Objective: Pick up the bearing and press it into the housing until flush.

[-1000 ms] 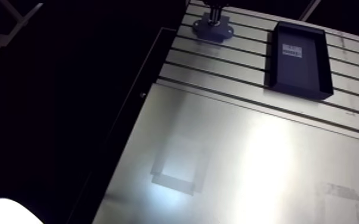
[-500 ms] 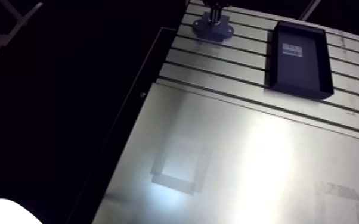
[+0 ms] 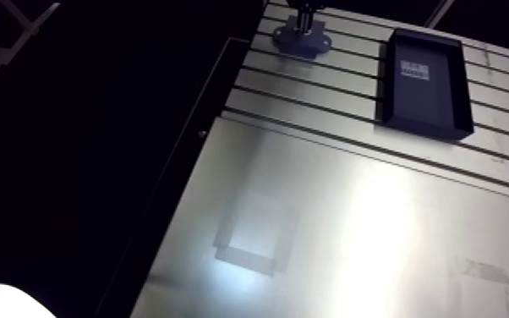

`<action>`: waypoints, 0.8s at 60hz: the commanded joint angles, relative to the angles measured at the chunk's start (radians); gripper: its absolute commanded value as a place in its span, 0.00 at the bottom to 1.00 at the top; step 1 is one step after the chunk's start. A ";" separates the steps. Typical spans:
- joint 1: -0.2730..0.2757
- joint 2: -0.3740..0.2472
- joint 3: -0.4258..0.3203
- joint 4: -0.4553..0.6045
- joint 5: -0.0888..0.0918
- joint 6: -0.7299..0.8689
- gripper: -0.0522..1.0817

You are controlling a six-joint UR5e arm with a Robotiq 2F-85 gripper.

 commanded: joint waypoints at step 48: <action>0.000 0.004 0.003 0.000 -0.004 0.001 0.83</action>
